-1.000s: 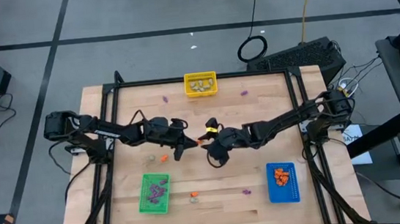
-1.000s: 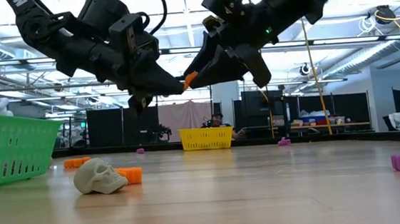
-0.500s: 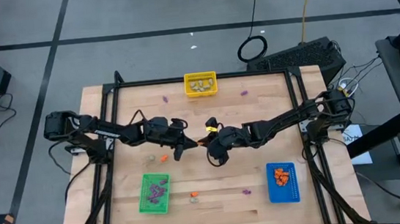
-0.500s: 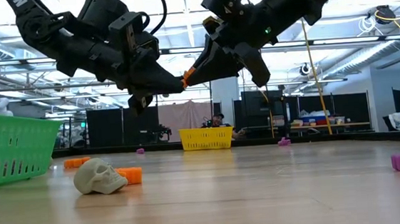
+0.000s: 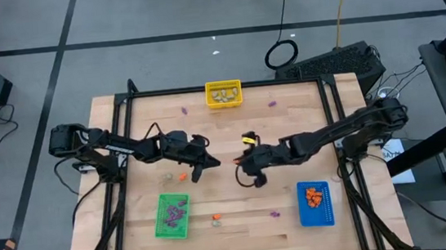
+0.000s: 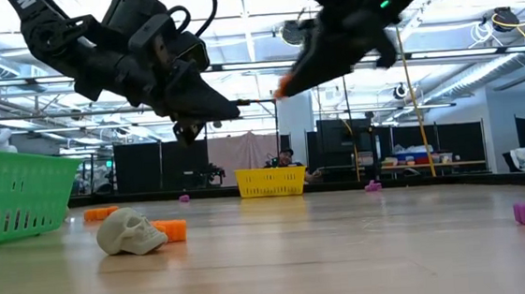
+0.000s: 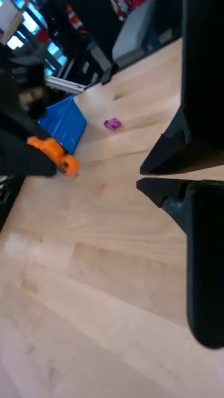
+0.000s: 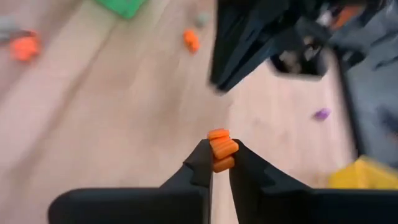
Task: Sort Halloween decoration
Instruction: Put the orange skeleton toy into the blue bin, then put the gray skull toy into the yellow bin
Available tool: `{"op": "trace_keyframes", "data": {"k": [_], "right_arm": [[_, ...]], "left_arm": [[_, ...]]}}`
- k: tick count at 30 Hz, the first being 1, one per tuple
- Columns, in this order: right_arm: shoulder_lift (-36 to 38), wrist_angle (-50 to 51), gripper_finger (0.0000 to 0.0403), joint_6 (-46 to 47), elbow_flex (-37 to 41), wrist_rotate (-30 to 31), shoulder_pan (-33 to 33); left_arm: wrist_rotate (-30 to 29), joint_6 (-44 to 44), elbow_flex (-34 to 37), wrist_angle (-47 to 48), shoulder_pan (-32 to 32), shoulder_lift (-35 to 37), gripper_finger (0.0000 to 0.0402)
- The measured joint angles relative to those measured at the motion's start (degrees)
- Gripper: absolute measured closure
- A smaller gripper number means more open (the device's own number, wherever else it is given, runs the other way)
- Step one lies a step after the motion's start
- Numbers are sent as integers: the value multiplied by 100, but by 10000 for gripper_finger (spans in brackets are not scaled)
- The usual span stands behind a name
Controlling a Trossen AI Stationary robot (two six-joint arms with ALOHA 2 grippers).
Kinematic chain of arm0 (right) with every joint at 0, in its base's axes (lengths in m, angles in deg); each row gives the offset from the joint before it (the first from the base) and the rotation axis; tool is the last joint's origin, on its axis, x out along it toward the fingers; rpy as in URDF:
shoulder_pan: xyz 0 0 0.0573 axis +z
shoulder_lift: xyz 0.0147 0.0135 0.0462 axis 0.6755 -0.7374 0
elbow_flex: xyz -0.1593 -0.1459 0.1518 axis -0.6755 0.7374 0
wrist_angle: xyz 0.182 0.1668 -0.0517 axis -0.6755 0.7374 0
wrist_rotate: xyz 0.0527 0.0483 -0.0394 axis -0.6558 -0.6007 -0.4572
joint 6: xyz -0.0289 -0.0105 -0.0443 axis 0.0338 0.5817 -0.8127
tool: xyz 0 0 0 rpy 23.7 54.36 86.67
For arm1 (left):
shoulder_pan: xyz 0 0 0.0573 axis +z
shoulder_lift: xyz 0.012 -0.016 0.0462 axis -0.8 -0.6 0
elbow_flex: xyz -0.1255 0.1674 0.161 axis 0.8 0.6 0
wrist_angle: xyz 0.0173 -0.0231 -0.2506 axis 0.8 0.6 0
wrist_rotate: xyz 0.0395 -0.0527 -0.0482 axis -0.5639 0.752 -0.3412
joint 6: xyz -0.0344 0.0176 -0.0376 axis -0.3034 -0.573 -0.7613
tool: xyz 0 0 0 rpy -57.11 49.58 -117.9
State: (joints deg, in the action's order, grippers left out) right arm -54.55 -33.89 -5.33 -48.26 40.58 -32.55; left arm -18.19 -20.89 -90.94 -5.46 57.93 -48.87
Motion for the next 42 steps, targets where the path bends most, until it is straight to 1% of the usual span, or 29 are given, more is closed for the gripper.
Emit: {"op": "trace_keyframes", "data": {"k": [3,4,7,10,12,15,17,19,24,28,30,33,39,42], "right_arm": [[353,1036,383,1016,0,-57,275],[488,1482,383,1468,0,-194,376],[885,2749,384,3106,0,-811,730],[1123,3719,383,4703,0,-1438,1059],[1210,4324,381,5463,0,-1731,1223],[1221,5019,381,6189,0,-2277,1384],[1214,5266,383,6503,0,-2520,1479],[1222,5298,383,6765,45,-2756,1557],[1149,4913,384,7301,548,-3288,1650],[1001,4746,383,7327,839,-3323,1674],[969,4737,377,7343,878,-3184,1676],[913,4726,351,7453,881,-3099,1674],[913,4776,274,7538,869,-3207,1674],[913,5095,255,7462,705,-3190,1674]], "left_arm": [[-23,239,0,15,0,0,368],[-24,349,0,31,-1,0,362],[84,683,0,150,-7,0,349],[86,816,0,223,-7,0,349],[80,820,0,225,-7,0,351],[72,820,0,230,-18,0,356],[69,837,0,230,-36,0,360],[68,853,0,230,-56,0,362],[66,870,0,230,-79,0,364],[63,870,0,232,-79,0,364],[63,870,0,232,-76,0,364],[61,870,0,251,-76,0,364],[55,1118,0,382,-85,0,364],[48,1171,0,372,-85,2,364]]}}
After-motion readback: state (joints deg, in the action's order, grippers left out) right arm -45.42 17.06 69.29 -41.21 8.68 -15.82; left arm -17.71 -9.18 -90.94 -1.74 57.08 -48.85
